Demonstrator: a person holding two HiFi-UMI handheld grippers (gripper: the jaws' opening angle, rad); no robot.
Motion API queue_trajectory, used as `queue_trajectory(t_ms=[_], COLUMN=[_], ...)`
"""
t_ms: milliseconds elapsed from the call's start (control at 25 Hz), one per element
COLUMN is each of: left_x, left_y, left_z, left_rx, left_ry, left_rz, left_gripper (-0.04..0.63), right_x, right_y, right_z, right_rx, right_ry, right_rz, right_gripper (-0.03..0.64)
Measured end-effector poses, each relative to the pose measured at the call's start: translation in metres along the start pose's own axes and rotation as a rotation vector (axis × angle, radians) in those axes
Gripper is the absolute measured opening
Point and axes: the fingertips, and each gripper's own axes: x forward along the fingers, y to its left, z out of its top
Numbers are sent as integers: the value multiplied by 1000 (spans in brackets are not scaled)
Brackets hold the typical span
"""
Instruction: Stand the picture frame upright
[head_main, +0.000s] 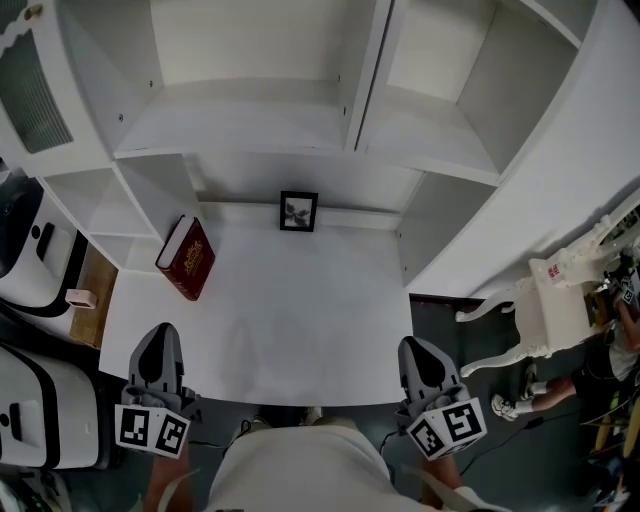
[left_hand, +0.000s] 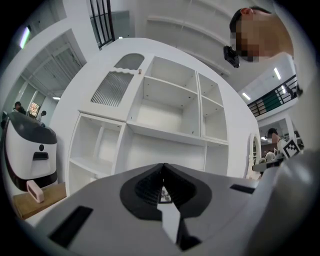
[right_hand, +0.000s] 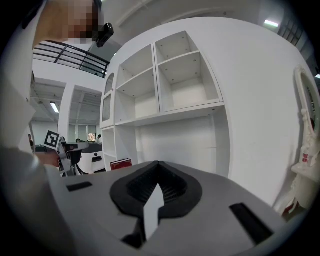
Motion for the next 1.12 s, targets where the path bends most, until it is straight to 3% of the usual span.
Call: queue_trajectory(t_ms=[1120], left_x=[-18], left_y=[-15], left_z=[1], left_rx=[9], left_ry=[-16], left_rz=[-26], left_gripper=[18], right_x=[-13], right_y=[-1], right_z=[25], right_rx=[20], right_ry=[-56], right_rz=[-22], right_gripper=[9])
